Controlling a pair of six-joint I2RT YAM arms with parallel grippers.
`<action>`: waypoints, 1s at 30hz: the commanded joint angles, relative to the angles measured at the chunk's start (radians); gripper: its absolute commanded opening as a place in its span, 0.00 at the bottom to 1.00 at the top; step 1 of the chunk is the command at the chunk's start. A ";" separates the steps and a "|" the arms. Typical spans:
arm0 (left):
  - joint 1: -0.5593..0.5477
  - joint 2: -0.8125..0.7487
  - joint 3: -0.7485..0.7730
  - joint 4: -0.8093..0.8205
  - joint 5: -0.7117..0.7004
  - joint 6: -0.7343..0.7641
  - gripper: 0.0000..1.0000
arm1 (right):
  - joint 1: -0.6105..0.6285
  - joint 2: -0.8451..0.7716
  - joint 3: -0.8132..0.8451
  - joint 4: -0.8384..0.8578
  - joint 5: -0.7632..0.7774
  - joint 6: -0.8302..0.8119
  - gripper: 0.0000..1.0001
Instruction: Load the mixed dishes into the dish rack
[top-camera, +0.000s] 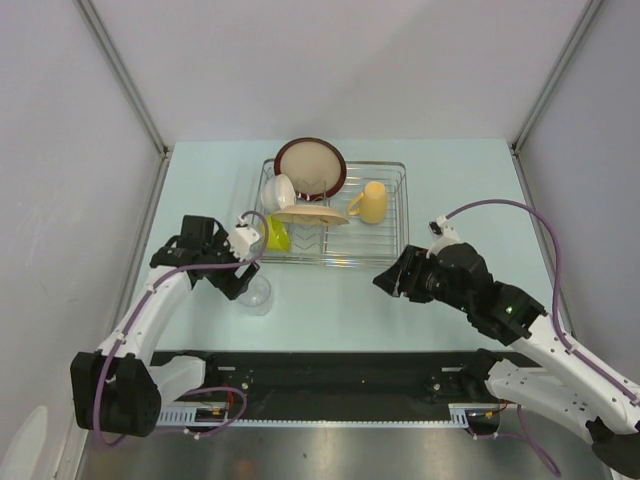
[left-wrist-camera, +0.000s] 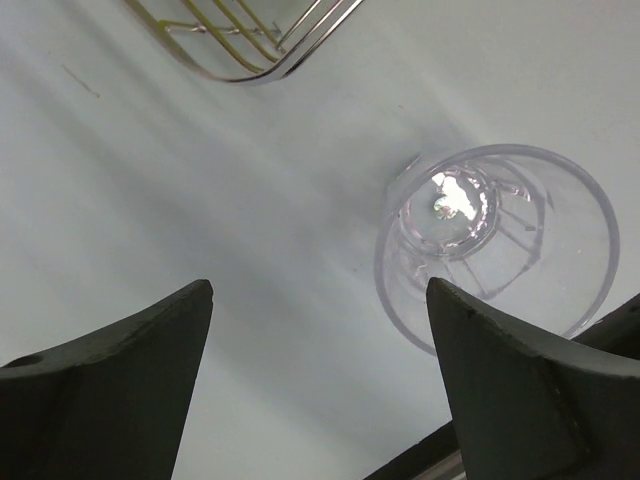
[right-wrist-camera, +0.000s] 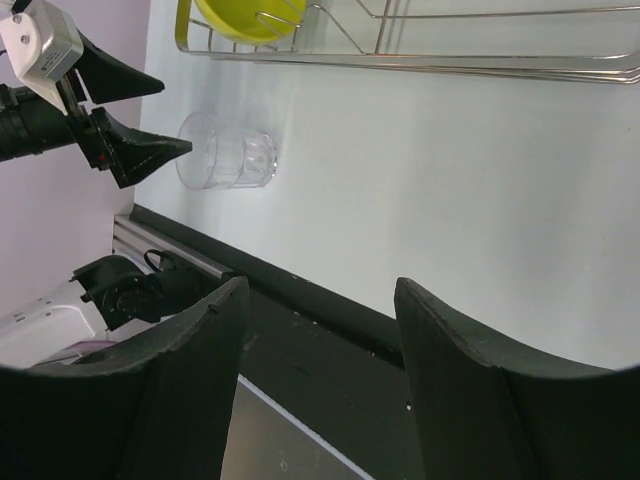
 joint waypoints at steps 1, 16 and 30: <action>0.007 0.020 -0.007 0.037 0.106 -0.024 0.91 | 0.003 0.002 0.039 0.003 0.033 0.009 0.64; 0.007 0.144 -0.056 0.026 0.199 0.025 0.25 | -0.011 -0.006 0.037 -0.012 0.045 0.018 0.57; 0.007 0.066 0.518 -0.328 0.832 -0.055 0.00 | -0.078 0.068 0.028 0.314 -0.346 -0.020 0.68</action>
